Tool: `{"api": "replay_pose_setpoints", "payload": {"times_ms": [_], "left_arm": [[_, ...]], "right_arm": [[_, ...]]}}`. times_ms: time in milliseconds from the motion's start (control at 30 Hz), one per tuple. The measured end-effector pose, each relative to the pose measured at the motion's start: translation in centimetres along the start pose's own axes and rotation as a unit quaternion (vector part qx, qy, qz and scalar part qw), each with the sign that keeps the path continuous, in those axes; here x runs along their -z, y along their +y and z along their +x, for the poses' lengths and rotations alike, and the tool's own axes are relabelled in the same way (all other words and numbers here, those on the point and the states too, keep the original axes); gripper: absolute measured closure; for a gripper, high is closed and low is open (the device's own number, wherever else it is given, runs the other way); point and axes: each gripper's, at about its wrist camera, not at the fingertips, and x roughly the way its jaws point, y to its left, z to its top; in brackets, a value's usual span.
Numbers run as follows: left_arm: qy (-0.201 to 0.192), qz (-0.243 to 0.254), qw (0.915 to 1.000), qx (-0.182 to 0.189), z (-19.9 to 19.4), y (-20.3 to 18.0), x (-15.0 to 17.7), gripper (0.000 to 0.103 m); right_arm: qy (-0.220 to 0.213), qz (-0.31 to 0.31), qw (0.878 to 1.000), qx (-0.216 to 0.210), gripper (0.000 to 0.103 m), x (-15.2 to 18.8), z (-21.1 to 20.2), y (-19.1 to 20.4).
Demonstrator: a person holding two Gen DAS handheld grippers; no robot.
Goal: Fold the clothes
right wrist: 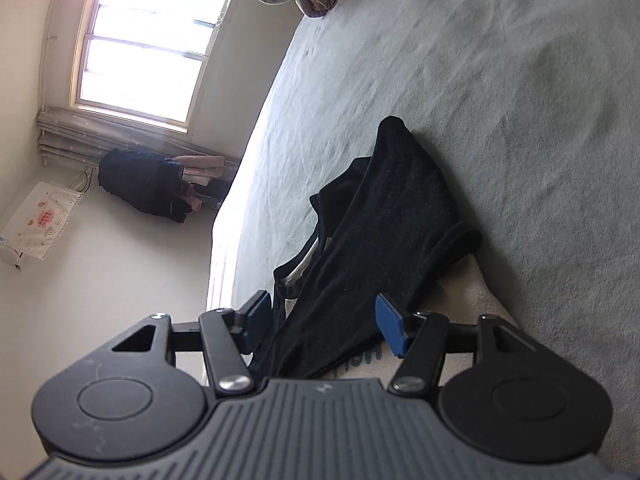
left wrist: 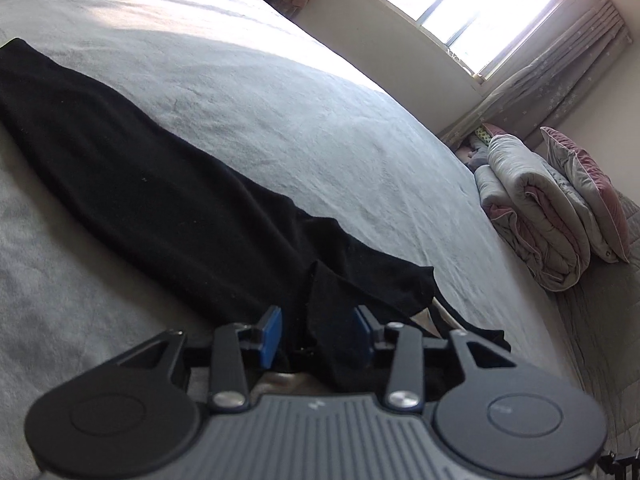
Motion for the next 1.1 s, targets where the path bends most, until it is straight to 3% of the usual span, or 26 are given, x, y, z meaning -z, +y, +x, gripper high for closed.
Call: {"api": "replay_pose_setpoints", "payload": {"times_ms": [133,200,300,400,533,633,700,867,1000,1100], "left_arm": [[0.002,0.036,0.9993,-0.009,0.8,-0.6,0.4,0.081],[-0.004,0.062,0.9979,-0.019,1.0,-1.2,0.7,0.098],[-0.048,0.103,0.993,-0.032,0.6,-2.1,1.3,0.098],[-0.081,0.111,0.9903,-0.023,0.0,-2.6,1.0,0.097],[-0.019,0.109,0.9894,-0.093,1.6,-2.4,1.1,0.09],[-0.041,0.088,0.9898,-0.104,0.2,-2.5,0.9,0.079],[-0.055,0.085,0.9909,-0.089,-0.7,-3.0,0.6,0.079],[-0.042,0.153,0.9868,-0.033,-0.2,-7.1,2.1,0.079],[-0.014,0.216,0.9764,0.0,2.0,-10.6,4.9,0.079],[-0.004,0.258,0.9661,-0.012,4.0,-12.0,6.6,0.079]], "right_arm": [[-0.037,-0.023,0.998,0.035,0.041,-0.9,-1.0,0.1],[-0.042,-0.017,0.998,0.038,0.041,-1.2,-1.3,-0.3],[-0.042,-0.017,0.998,0.046,0.041,-1.0,-1.4,-0.4],[-0.039,-0.038,0.997,0.063,0.041,-0.6,-0.8,0.0],[-0.034,-0.07,0.993,0.083,0.041,0.0,-0.2,0.8],[-0.032,-0.089,0.991,0.095,0.041,0.4,0.1,1.2],[-0.03,-0.094,0.99,0.096,0.041,0.4,0.4,1.3],[-0.027,-0.117,0.987,0.104,0.041,0.7,1.0,1.7],[-0.017,-0.14,0.984,0.106,0.041,1.5,1.6,2.1],[-0.006,-0.174,0.978,0.114,0.041,2.3,2.3,2.7]]}}
